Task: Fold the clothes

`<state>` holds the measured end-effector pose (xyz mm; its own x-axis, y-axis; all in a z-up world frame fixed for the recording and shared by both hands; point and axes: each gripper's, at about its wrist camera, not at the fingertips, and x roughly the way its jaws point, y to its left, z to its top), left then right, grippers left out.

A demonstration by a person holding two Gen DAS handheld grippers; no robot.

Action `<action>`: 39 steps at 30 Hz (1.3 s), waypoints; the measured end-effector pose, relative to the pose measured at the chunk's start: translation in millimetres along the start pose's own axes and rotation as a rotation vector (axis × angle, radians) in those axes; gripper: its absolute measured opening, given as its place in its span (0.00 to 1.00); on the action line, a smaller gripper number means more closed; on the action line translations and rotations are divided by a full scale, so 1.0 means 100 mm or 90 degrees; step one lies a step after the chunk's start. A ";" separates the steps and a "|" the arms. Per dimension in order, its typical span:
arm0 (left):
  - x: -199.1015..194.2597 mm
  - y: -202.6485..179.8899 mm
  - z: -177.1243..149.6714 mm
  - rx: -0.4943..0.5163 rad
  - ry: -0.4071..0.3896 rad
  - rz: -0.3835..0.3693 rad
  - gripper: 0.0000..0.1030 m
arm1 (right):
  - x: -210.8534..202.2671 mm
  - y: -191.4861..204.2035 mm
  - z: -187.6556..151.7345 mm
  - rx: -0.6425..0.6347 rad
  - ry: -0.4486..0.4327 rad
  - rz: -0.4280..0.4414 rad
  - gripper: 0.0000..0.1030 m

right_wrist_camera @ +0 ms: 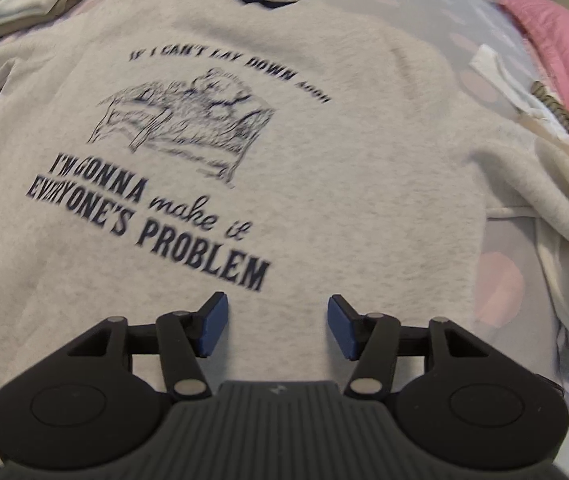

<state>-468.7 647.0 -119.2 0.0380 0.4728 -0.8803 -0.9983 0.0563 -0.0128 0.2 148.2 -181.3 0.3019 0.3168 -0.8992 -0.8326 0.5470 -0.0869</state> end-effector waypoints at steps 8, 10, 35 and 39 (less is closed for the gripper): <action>0.26 -0.06 -0.16 0.086 0.033 0.097 0.05 | -0.06 -0.06 -0.03 -0.013 -0.036 -0.014 0.65; 0.27 -0.12 -0.18 0.119 0.017 0.100 0.08 | -0.06 -0.08 -0.03 -0.008 -0.033 -0.016 0.67; -1.11 -1.43 -0.91 0.177 -0.093 -0.170 0.45 | -0.72 -1.33 -0.27 0.154 -0.074 -0.131 0.65; -1.13 -1.64 -1.05 0.217 -0.084 -0.170 0.45 | -1.07 -1.71 -0.38 0.131 -0.095 -0.184 0.65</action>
<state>-313.9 492.2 -67.8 0.3199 0.5085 -0.7995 -0.8819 0.4683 -0.0550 92.5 -8.0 -86.7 0.5873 0.2286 -0.7764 -0.5978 0.7692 -0.2257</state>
